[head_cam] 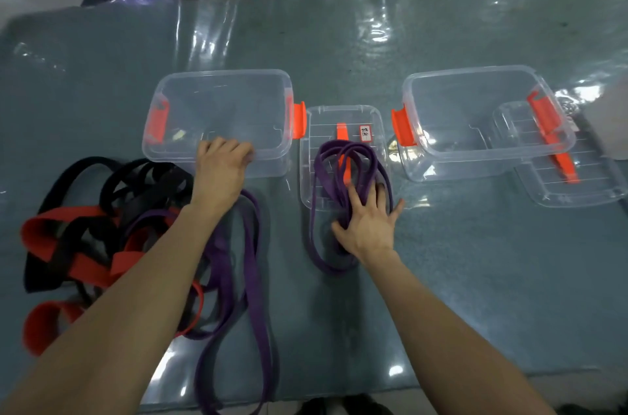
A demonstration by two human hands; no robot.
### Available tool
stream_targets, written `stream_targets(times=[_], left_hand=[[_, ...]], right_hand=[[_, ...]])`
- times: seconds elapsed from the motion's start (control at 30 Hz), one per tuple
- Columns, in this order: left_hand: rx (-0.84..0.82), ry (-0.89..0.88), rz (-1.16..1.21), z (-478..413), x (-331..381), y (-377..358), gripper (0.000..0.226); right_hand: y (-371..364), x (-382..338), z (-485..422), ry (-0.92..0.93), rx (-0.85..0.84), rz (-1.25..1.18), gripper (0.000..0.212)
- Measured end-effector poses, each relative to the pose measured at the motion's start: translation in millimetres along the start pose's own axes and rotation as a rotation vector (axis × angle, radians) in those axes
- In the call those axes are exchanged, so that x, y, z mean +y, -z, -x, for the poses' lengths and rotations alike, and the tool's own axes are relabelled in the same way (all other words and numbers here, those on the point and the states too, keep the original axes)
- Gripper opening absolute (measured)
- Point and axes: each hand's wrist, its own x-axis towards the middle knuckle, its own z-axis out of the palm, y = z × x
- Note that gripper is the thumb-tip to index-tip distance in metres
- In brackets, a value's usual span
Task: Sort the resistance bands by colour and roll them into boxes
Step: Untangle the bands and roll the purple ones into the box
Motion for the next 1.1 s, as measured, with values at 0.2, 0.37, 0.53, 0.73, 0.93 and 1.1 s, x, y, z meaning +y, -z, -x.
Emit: stream_targets(times=[0.2,0.37,0.53,0.73,0.93,1.1], left_hand=[[-0.001,0.015,0.0,3.4,37.1,-2.9,0.011],[-0.094,-0.012,-0.019,2.1,37.5,6.1,0.017],[0.032,0.045,-0.043,54.9,26.4,50.5,0.049],[-0.192,0.425,-0.116,201.5,-30.8,89.1,0.076],[-0.522,0.76,0.089,251.1,-78.2,75.7,0.129],[-0.367,0.609,0.137,242.6,-133.8,73.1,0.063]], right_hand=[[18.9,-16.8,15.1,0.025,0.048,0.054,0.104],[35.6,-27.3,53.1,0.068,0.008,0.148,0.084],[28.8,-29.0,100.1,0.371,0.037,0.017,0.033],[11.5,-98.0,106.3,0.605,0.015,-0.001,0.037],[-24.1,-169.7,111.5,0.302,-0.1,-0.223,0.111],[-41.6,-230.5,105.5,0.08,-0.193,-0.583,0.123]])
